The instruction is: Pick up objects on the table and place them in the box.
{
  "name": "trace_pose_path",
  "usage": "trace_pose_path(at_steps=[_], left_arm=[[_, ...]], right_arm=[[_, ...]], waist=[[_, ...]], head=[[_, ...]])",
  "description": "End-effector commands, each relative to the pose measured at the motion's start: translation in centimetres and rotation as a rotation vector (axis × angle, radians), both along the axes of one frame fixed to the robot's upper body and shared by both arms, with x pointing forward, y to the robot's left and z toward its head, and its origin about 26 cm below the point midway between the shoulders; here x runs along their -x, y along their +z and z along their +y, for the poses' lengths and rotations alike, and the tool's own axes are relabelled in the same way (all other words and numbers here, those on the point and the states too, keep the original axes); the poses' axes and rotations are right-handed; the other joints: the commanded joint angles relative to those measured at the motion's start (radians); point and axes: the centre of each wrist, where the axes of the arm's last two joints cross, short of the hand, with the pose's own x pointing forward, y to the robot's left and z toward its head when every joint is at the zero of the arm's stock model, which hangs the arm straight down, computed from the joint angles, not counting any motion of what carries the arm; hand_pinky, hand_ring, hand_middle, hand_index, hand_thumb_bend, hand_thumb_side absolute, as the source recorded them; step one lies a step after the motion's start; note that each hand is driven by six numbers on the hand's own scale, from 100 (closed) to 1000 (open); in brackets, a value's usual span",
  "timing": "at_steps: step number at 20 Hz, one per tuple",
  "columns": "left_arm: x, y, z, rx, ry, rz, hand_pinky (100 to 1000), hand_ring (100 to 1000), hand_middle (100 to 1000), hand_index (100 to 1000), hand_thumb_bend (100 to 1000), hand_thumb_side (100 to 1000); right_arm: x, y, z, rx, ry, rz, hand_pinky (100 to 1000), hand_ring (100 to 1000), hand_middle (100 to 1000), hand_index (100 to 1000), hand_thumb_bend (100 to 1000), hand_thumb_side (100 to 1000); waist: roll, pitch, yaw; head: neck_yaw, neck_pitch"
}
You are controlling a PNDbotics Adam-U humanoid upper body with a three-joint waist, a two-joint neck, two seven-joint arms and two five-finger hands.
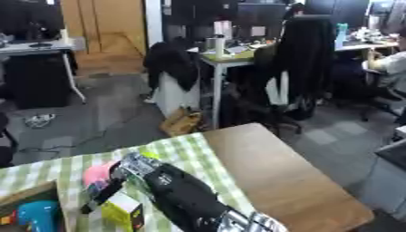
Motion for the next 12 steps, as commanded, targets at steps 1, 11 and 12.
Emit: trace_pose_path(at_steps=[1,11,12], left_arm=[[0.2,0.9,0.2,-0.018,0.007,-0.031,864,903,882,930,269,1000],[0.2,1.0,0.2,-0.021,0.009,-0.035,863,903,882,929,270,1000],[0.2,1.0,0.2,-0.021,0.009,-0.035,863,903,882,929,270,1000]], right_arm=[[-0.4,0.6,-0.4,0.008,-0.010,-0.035,996,1000,953,1000,776,1000],[-0.2,-0.6,-0.6,0.083,-0.020,-0.098,992,1000,952,1000,809,1000],[-0.1,-1.0,-0.8,0.093,-0.026,-0.095,992,1000,952,1000,809,1000]], waist=[[-0.013,-0.024,-0.003],[-0.013,-0.026,-0.007],[-0.013,-0.026,-0.006]], head=[[-0.016,0.002],[-0.024,-0.023],[-0.028,-0.022]])
